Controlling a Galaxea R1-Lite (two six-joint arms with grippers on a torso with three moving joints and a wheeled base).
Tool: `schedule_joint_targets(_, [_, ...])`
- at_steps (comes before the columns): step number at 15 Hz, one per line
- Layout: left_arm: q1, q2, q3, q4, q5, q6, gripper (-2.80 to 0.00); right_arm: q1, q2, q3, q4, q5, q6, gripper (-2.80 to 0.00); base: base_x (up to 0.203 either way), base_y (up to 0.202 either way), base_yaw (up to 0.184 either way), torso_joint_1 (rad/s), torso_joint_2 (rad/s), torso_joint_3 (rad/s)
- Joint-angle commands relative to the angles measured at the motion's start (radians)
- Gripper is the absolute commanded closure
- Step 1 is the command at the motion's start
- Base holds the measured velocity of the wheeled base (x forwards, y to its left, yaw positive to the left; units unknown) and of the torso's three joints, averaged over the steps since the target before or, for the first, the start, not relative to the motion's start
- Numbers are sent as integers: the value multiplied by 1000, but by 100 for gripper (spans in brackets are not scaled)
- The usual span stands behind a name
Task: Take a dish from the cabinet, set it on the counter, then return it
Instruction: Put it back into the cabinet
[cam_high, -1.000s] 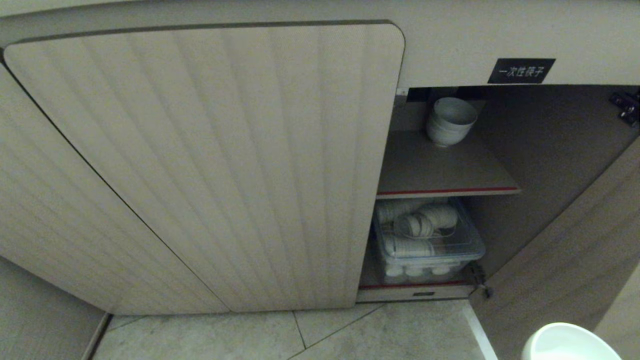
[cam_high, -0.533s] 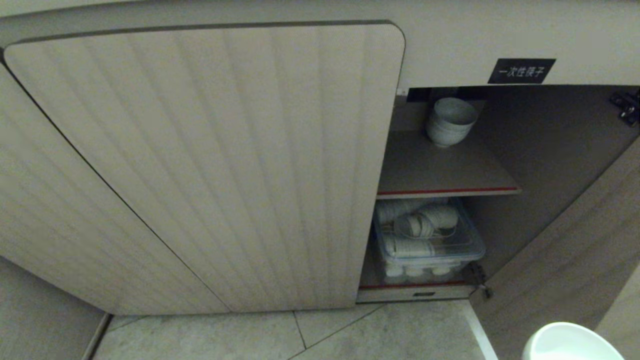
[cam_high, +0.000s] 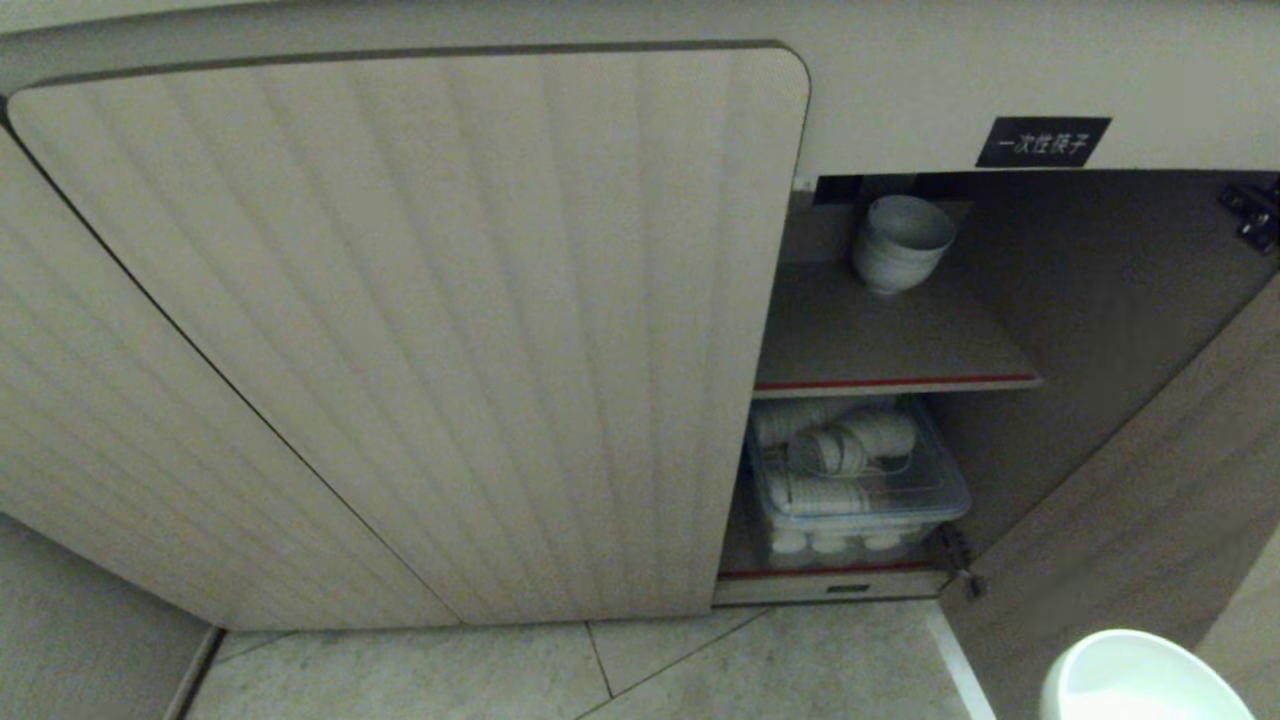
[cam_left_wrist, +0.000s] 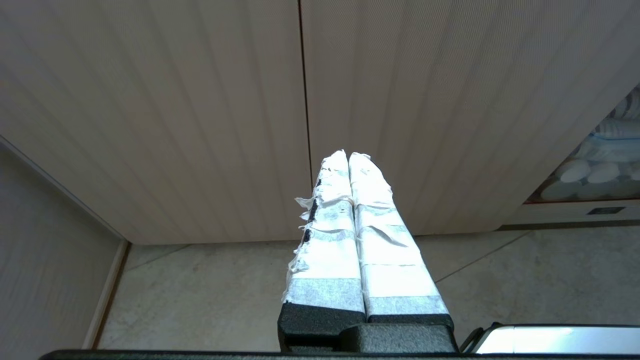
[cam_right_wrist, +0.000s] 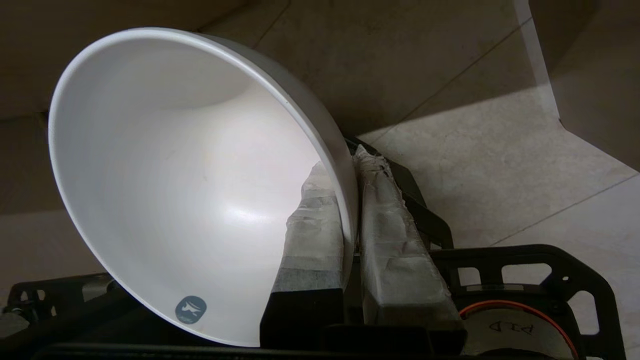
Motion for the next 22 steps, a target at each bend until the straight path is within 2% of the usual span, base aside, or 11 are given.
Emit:
schedule_joint_targets(1, [0, 0, 0, 0, 0, 0, 0, 0, 9, -2, 1, 0, 4, 0, 0, 0, 0, 0, 0, 0])
schedule_joint_targets(5, [0, 0, 0, 0, 0, 0, 0, -1, 77, -37, -5, 5, 10, 0, 0, 0, 0, 0, 0, 0])
schedule_joint_targets(13, [0, 0, 0, 0, 0, 0, 0, -1, 252, -127, -89, 8, 131, 0, 0, 0, 0, 0, 0, 0])
schedule_joint_targets(22, [0, 0, 0, 0, 0, 0, 0, -2, 414, -256, -151, 6, 179, 0, 0, 0, 0, 0, 0, 0])
